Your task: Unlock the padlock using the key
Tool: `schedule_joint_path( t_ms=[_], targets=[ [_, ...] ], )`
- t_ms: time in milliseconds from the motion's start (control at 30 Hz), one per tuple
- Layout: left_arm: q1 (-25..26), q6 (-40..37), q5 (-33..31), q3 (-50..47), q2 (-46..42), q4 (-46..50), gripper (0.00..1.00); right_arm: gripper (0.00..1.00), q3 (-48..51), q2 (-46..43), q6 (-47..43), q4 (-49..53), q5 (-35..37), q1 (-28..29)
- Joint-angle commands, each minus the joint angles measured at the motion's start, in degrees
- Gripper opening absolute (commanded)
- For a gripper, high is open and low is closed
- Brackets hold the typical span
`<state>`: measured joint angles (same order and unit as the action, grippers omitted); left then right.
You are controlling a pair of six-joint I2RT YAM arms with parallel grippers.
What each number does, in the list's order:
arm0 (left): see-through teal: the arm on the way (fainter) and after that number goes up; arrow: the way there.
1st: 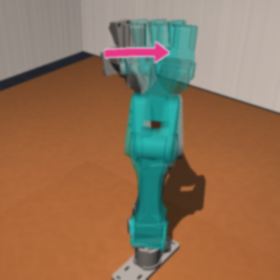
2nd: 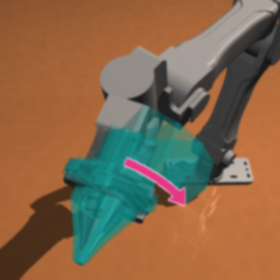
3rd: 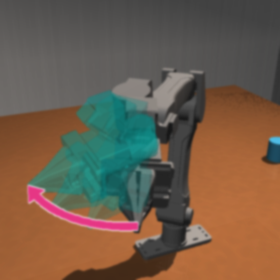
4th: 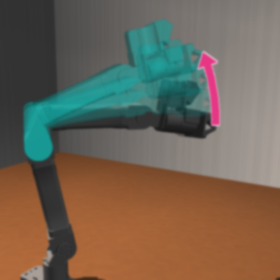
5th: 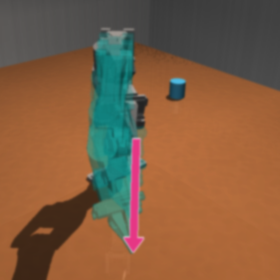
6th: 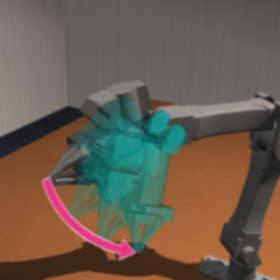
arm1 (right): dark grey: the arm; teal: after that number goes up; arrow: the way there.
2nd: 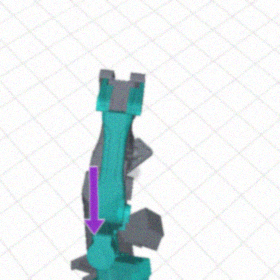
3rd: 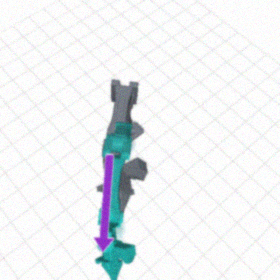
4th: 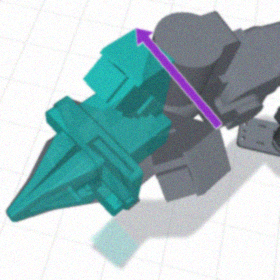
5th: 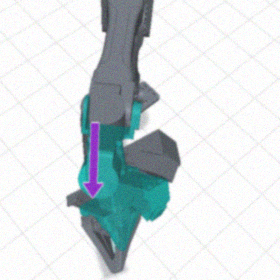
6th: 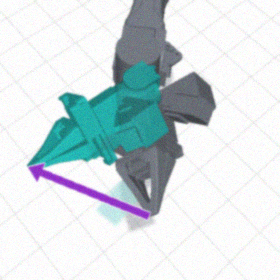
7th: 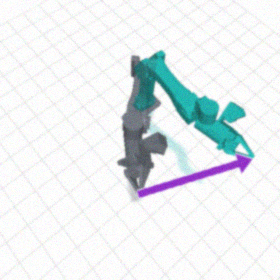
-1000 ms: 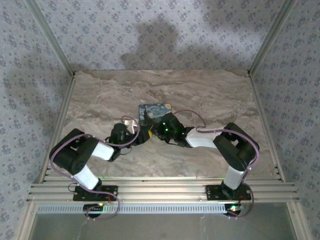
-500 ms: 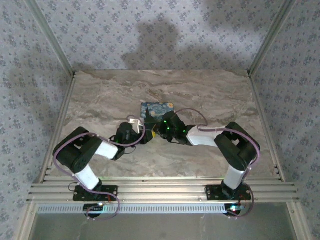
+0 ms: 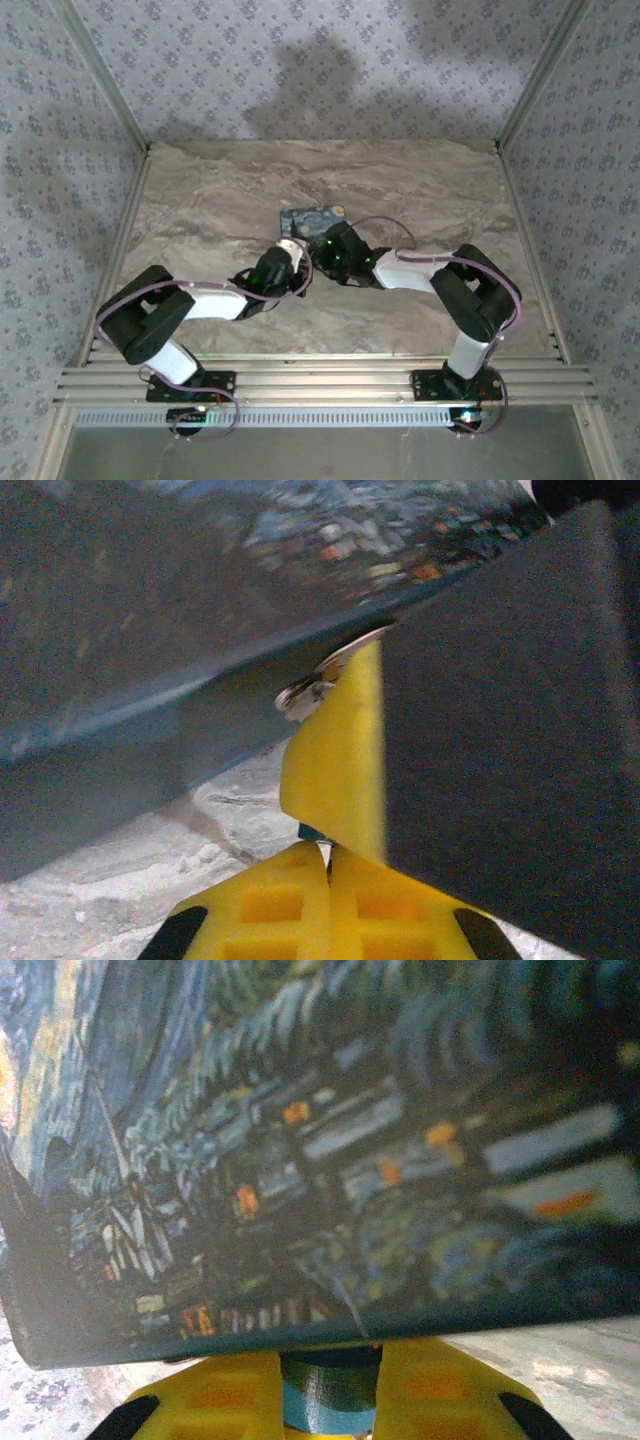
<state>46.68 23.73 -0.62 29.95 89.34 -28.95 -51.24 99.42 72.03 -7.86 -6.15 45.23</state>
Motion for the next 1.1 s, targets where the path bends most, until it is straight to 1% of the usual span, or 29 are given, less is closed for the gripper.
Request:
schedule_joint_path(
  t_ms=[0,67,167,367,567,633,700,767,933,1067],
  targets=[
    [3.04,-6.86,-2.11,3.01,0.79,7.10,0.00,0.00,-2.27,0.52,1.82,0.36,-7.27,1.65],
    [3.58,-7.61,-2.80,3.51,1.12,7.89,0.00,0.00,-2.29,0.48,1.73,0.69,-7.23,1.66],
    [3.61,-7.27,-2.81,3.45,1.69,7.70,0.00,0.04,-2.37,0.34,1.57,1.23,-7.21,1.70],
    [3.38,-3.82,-0.87,2.29,2.37,4.94,0.00,0.17,-2.44,0.25,1.15,2.13,-6.94,1.68],
    [-0.18,4.17,3.84,-2.36,2.93,-4.39,0.00,0.36,-2.39,-2.08,0.28,4.68,-4.84,1.59],
    [-1.14,5.45,5.39,-3.38,3.37,-6.69,0.00,0.40,-2.49,-2.88,-0.11,5.35,-3.96,1.59],
    [-1.90,6.36,6.62,-3.85,3.65,-7.93,0.00,0.48,-2.52,-3.22,-0.28,5.48,-3.52,1.41],
    [-2.59,7.10,7.17,-4.27,3.57,-8.54,0.00,0.53,-2.53,-3.40,-0.31,5.33,-3.40,1.36],
    [-3.44,8.30,7.52,-5.50,2.71,-9.80,0.00,0.59,-1.93,-4.66,-0.43,5.73,-2.05,1.24],
    [-3.62,9.23,7.48,-6.48,1.66,-10.34,0.00,0.60,-0.34,-6.51,-0.44,5.87,-0.52,1.06]
  ],
)
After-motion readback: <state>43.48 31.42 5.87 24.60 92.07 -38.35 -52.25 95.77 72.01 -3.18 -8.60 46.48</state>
